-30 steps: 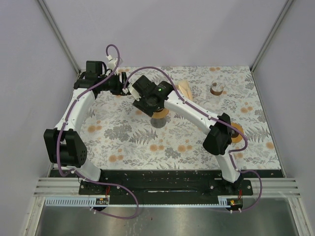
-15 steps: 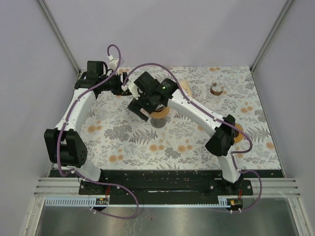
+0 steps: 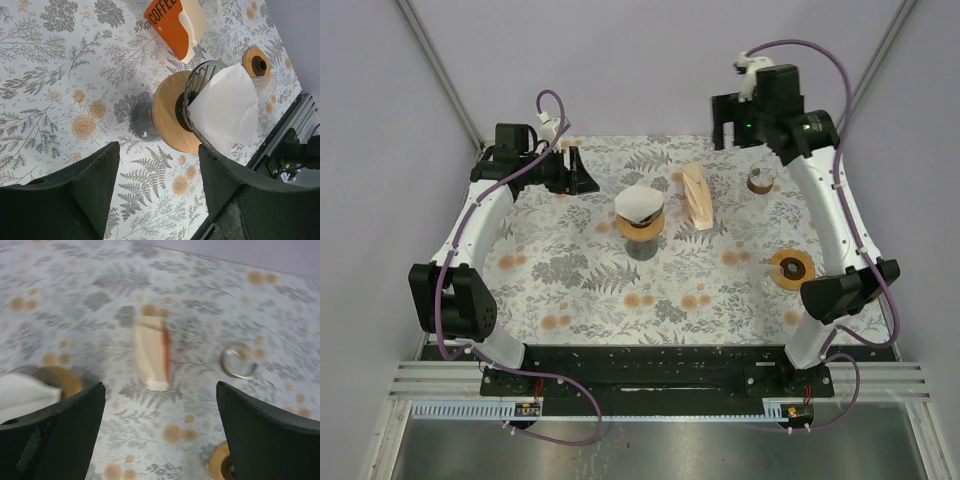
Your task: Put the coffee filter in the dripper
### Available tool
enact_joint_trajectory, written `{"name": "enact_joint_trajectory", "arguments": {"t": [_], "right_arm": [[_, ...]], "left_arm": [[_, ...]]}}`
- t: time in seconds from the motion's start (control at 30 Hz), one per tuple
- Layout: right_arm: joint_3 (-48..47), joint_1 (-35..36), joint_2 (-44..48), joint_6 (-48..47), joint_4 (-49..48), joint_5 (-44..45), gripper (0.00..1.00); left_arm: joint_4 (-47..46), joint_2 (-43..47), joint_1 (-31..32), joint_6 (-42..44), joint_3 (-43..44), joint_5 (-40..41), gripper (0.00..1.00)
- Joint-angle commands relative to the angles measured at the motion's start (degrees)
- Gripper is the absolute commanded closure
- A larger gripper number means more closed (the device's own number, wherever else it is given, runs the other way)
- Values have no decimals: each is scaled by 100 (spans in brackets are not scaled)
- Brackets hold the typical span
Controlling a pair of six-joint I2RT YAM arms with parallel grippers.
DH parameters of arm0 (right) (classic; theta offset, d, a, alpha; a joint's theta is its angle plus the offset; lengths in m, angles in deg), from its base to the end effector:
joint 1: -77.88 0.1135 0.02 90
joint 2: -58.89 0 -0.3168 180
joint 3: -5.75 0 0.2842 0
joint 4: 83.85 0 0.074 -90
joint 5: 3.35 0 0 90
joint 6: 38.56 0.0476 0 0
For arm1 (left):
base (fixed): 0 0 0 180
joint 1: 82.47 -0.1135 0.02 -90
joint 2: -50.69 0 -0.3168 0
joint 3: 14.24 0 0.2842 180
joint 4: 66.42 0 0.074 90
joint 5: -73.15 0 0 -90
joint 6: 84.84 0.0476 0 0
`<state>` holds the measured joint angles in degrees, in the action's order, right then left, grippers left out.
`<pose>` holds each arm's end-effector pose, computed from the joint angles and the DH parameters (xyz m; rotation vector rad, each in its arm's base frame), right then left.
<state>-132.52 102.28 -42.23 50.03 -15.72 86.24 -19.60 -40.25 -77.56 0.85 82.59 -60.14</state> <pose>0.3749 0.1705 0.5334 -0.4779 2.0667 0.2467 0.3858 -0.0659 0.3882 0.4067 2.1800 -0.9432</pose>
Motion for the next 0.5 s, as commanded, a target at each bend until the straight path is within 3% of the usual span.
{"name": "enact_joint_trajectory", "arguments": {"t": [0.0,0.1,0.2,0.3,0.47], "right_arm": [[759,-1154,66,791,-407,875,2],[1094,-2120,-239,1002,-803,771,12],[998,-2579,-627,1073,-866,533,22],[805,-2669,-1031,1046,-857,559,30],[593,-2730,-1603,1055,-672,639,34]], "left_arm": [[-141,366,-69,159,-9,-22,31],[-141,427,-112,229,-96,31,29],[-141,480,-148,265,-176,66,29],[-141,498,-174,273,-220,92,28],[-141,507,-209,221,-264,66,28]]}}
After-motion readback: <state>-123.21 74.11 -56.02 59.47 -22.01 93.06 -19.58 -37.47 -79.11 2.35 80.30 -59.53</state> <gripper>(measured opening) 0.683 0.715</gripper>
